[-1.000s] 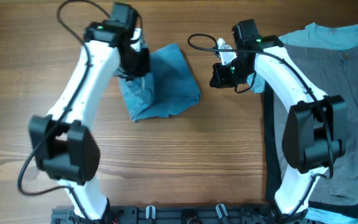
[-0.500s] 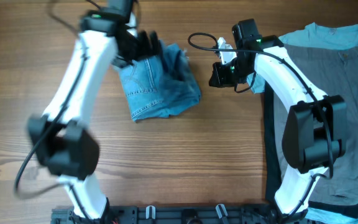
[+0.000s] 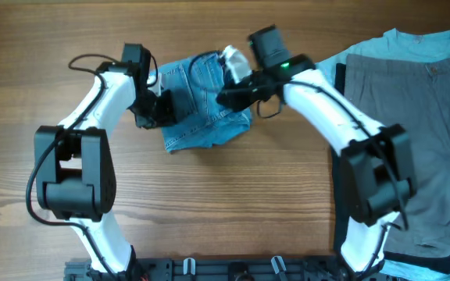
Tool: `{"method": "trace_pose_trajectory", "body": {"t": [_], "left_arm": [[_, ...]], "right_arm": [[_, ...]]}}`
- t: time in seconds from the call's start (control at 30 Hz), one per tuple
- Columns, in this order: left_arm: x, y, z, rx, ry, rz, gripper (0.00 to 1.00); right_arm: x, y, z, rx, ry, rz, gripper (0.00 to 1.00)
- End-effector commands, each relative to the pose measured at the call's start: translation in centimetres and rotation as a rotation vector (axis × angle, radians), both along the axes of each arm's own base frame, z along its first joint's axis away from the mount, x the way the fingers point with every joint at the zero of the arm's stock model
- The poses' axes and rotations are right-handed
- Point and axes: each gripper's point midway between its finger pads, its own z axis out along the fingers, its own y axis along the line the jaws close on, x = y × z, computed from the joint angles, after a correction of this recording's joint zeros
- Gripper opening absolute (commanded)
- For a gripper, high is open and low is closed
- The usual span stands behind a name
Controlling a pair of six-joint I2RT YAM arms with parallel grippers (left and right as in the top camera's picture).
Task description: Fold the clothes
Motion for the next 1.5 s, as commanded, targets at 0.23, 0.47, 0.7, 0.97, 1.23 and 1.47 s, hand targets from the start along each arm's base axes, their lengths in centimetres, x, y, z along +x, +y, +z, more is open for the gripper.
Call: {"method": "trace_pose_trajectory", "body": {"t": [0.23,0.47,0.7,0.97,1.23,1.47], "left_arm": [[-0.2,-0.6,1.2,-0.033,0.009,-0.023,0.55],[1.8,-0.8,2.8,-0.040,-0.074,-0.025,0.56],[1.3,-1.6,3.1,-0.085,-0.055,-0.031,0.57],[-3.6,-4.1,3.6,-0.136,0.122,-0.116,0.44],[-6.3,-2.8,-3.3,0.150,0.180,0.073,0.04],[6.1,6.3,-0.9,0.164,-0.218,0.318,0.04]], "right_arm": [[-0.5,-8.9,-6.6,-0.297,0.214,-0.231,0.08],[8.9,-4.5,8.7,0.031,-0.411,-0.262,0.07],[6.2,-4.9,-9.5,-0.085,0.012,-0.226,0.06],[3.3,-7.5,3.3,-0.036,-0.026,-0.251,0.08],[1.9,-9.1,9.3,-0.052,-0.138,-0.284,0.10],[2.5,-7.8,10.4,0.021,-0.171,-0.250,0.11]]}}
